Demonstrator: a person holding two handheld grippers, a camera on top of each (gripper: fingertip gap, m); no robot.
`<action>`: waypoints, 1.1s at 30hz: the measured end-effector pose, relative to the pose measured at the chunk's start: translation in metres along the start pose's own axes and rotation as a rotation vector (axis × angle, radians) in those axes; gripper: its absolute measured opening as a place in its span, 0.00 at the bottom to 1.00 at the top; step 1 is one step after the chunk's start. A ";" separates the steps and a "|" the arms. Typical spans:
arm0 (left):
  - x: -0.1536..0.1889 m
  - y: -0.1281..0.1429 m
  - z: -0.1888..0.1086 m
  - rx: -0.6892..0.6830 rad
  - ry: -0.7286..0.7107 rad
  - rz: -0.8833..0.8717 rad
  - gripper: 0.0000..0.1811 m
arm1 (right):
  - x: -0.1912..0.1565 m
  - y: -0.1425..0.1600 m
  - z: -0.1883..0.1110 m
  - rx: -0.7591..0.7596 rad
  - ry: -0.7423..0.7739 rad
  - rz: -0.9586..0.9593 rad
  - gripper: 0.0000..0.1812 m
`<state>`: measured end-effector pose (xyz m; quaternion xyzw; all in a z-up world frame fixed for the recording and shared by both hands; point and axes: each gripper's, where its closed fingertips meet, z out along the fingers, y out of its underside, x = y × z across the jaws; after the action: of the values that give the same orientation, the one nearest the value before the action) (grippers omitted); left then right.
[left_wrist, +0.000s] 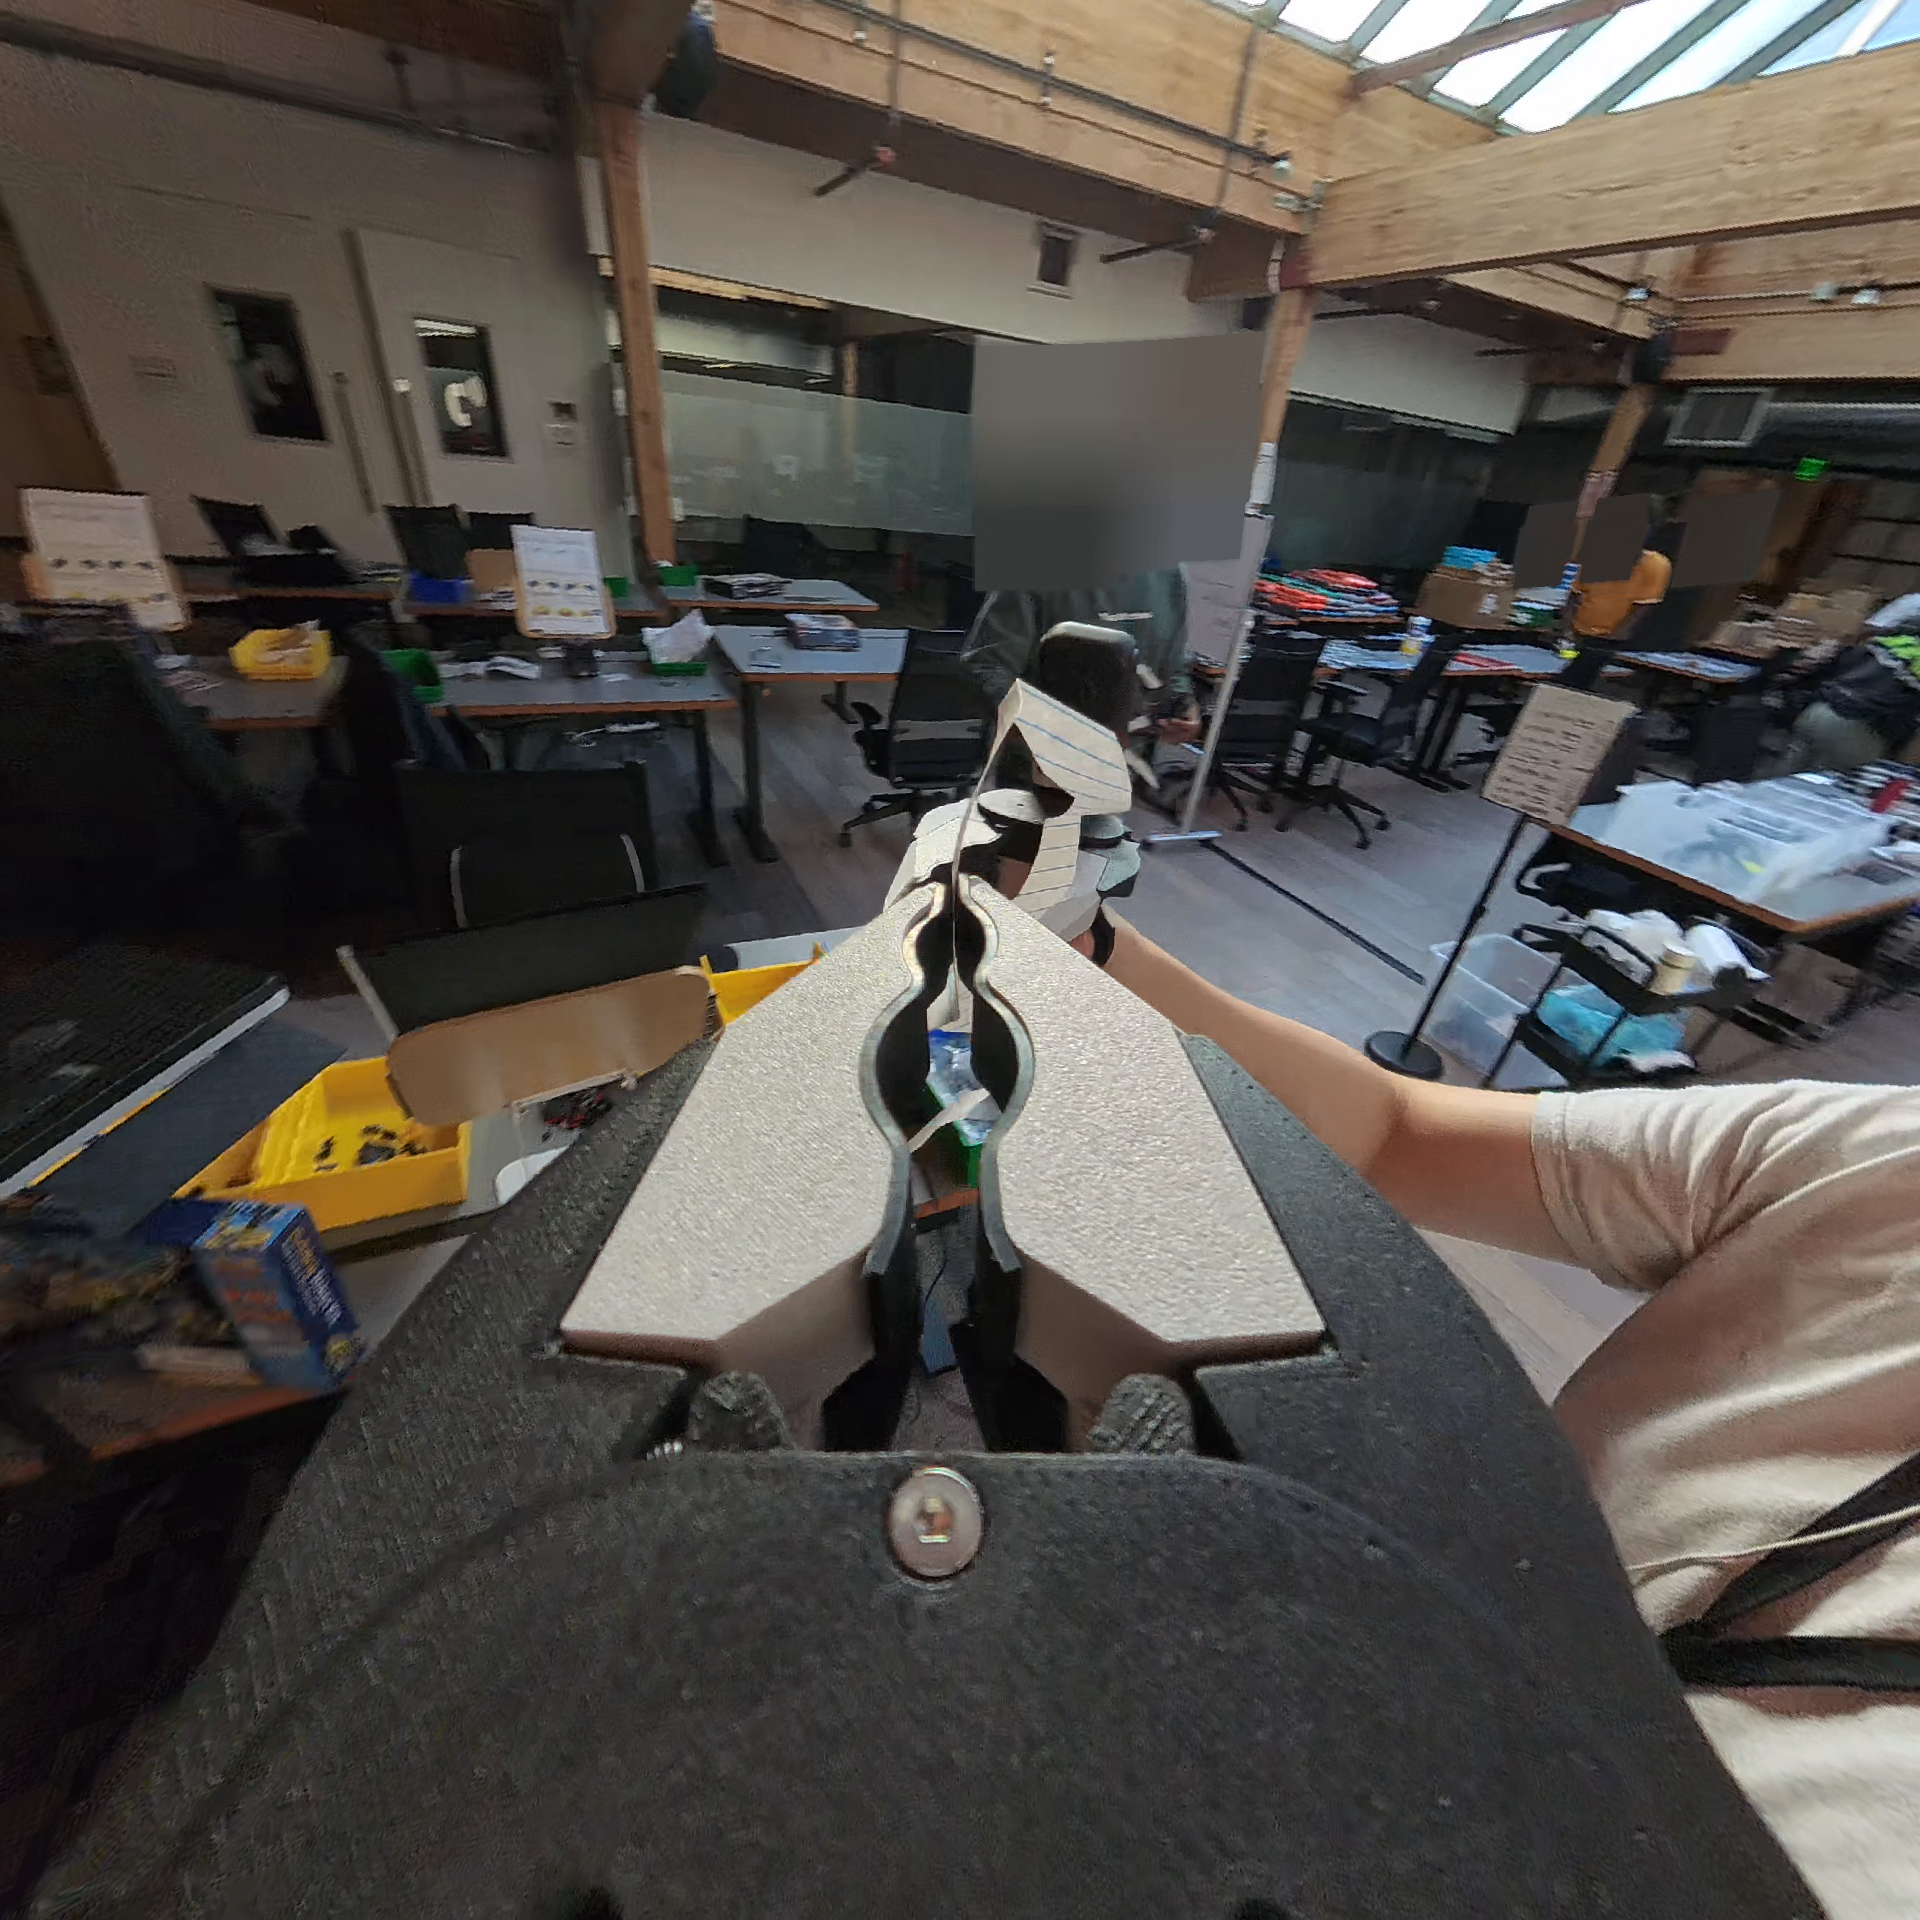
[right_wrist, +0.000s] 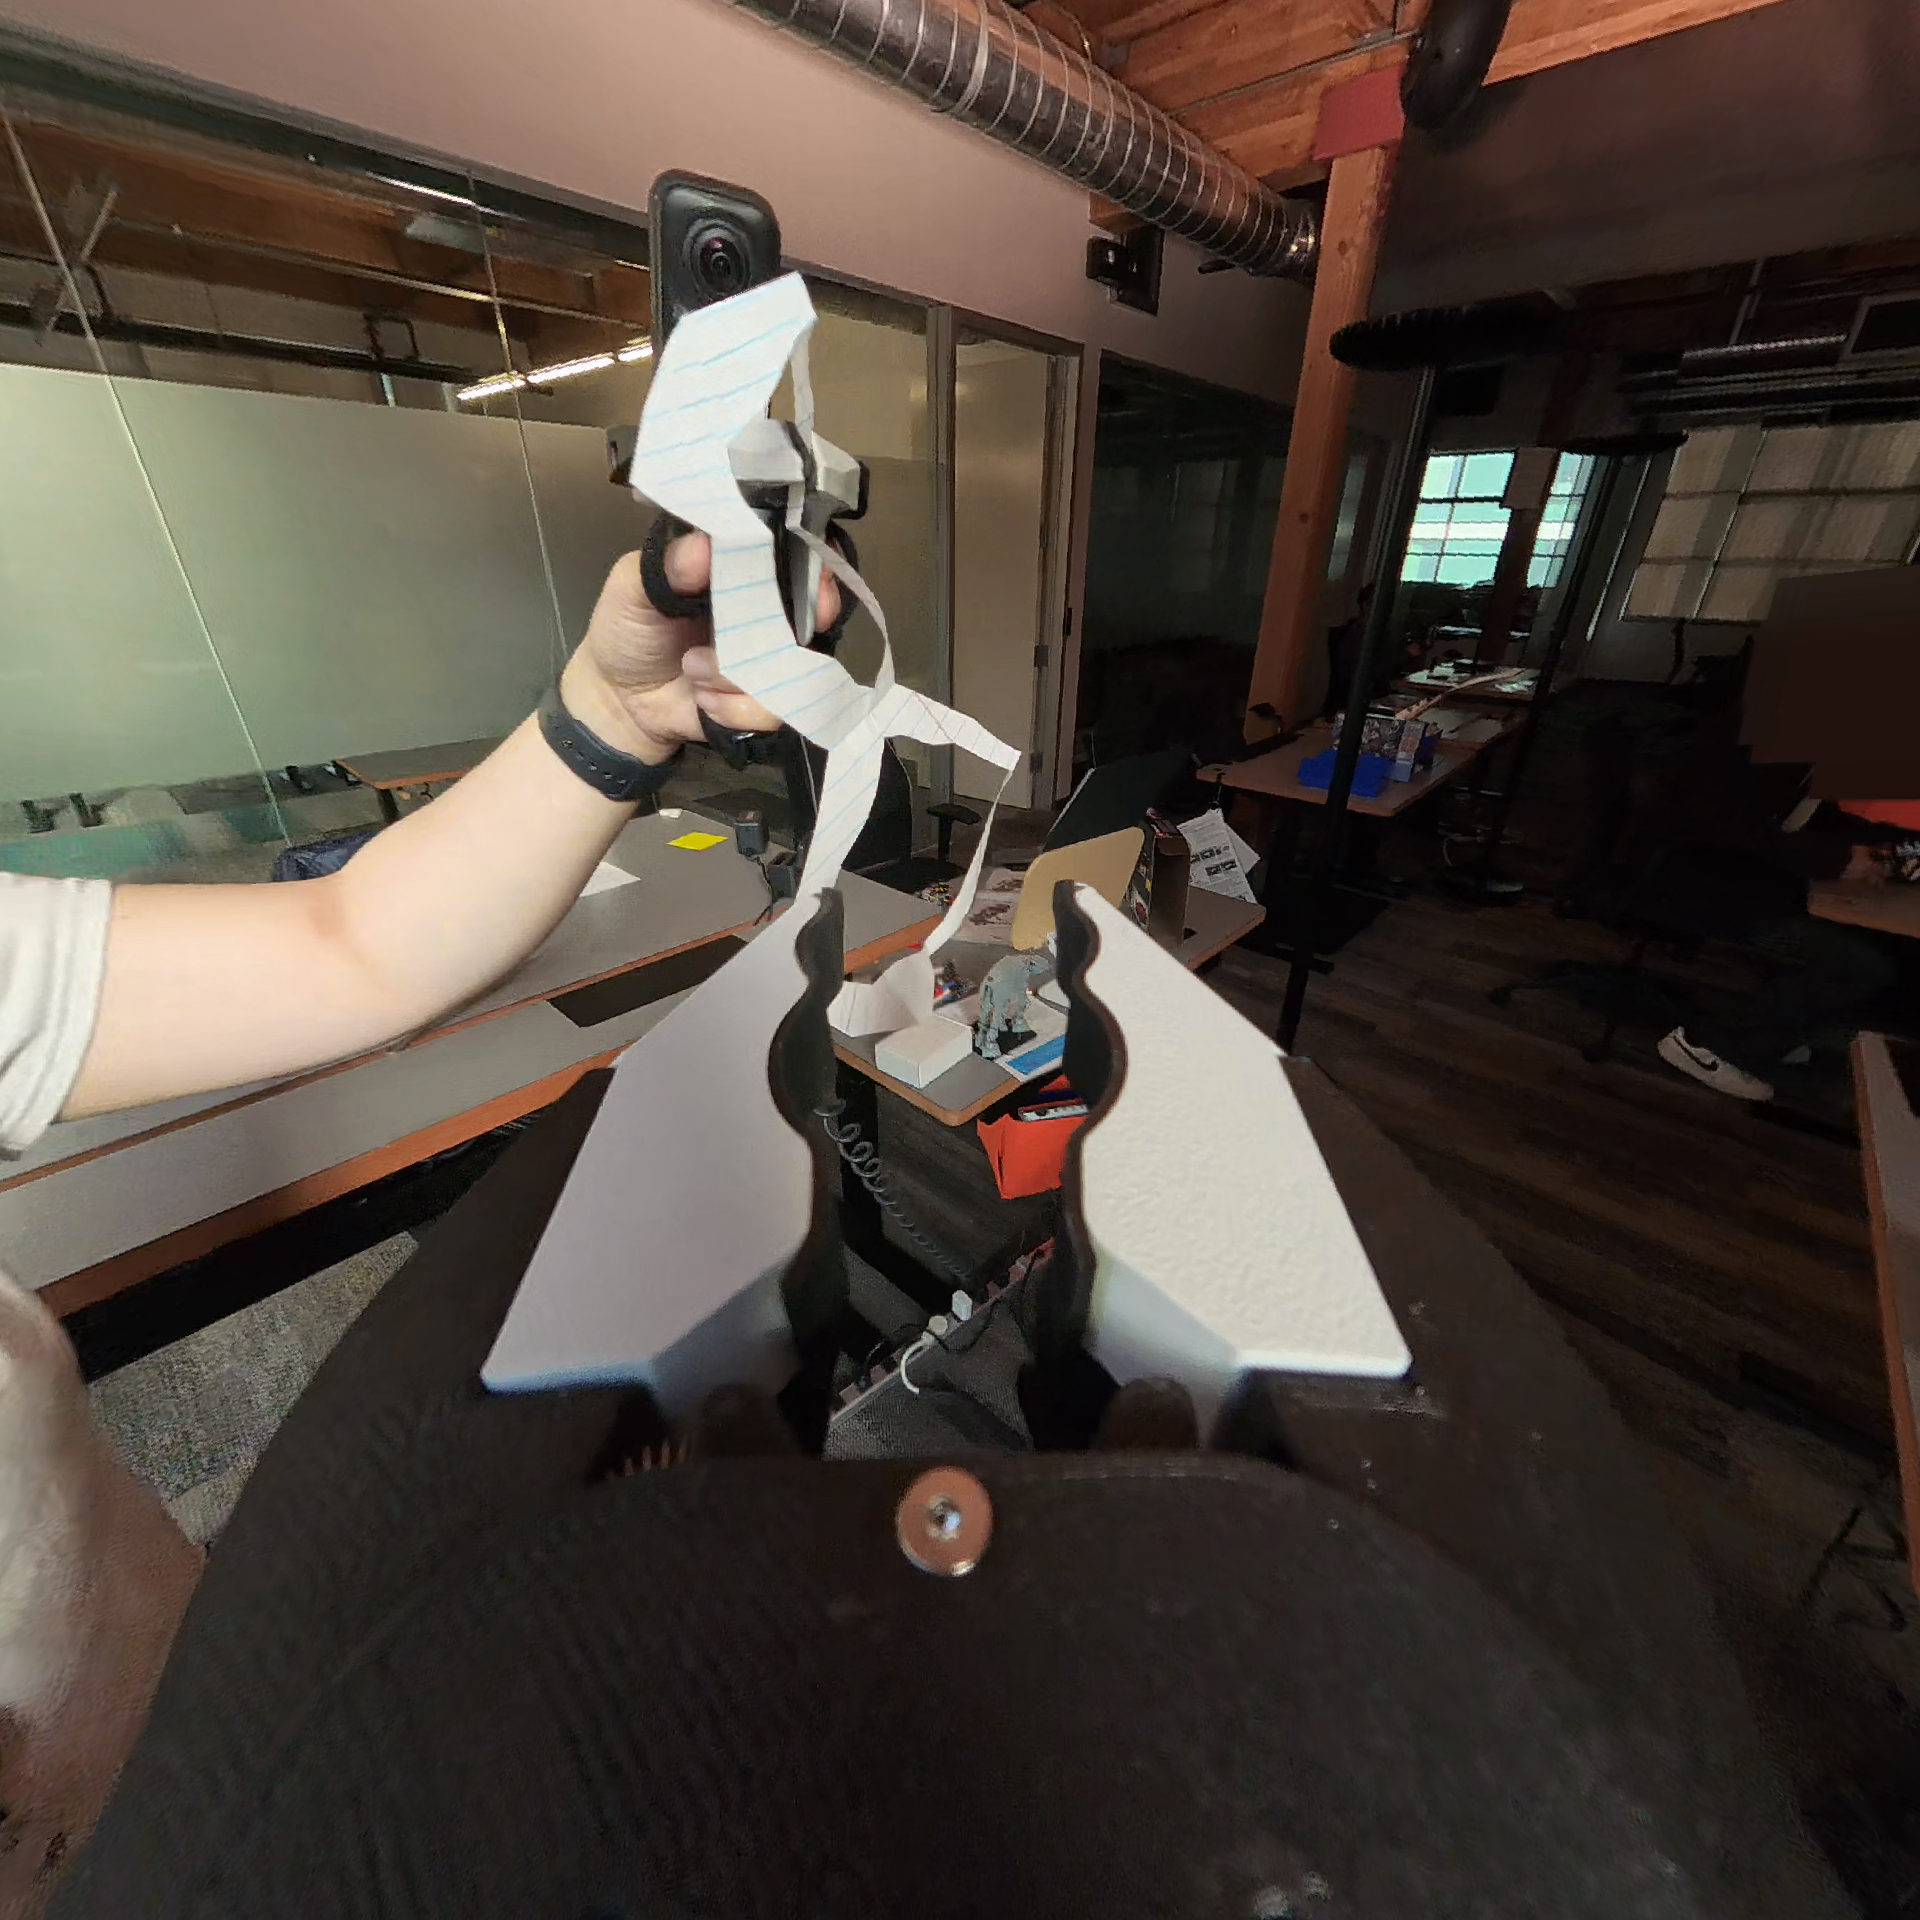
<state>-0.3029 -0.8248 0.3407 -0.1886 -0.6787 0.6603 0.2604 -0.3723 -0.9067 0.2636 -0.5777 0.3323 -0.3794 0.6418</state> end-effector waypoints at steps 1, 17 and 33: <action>-0.001 0.004 -0.014 -0.016 -0.071 -0.005 0.00 | -0.004 -0.001 0.011 0.020 -0.039 -0.005 0.22; 0.077 0.024 -0.273 0.033 -0.650 -0.168 0.00 | -0.163 -0.008 0.293 0.092 -0.809 0.028 0.00; 0.037 0.017 -0.379 0.046 -0.782 -0.050 0.04 | -0.157 0.000 0.426 0.049 -1.289 0.305 0.00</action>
<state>-0.1059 -0.4993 0.3247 0.0997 -0.7160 0.6909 0.0022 -0.0809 -0.5610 0.3098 -0.6208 -0.0486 0.1299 0.7716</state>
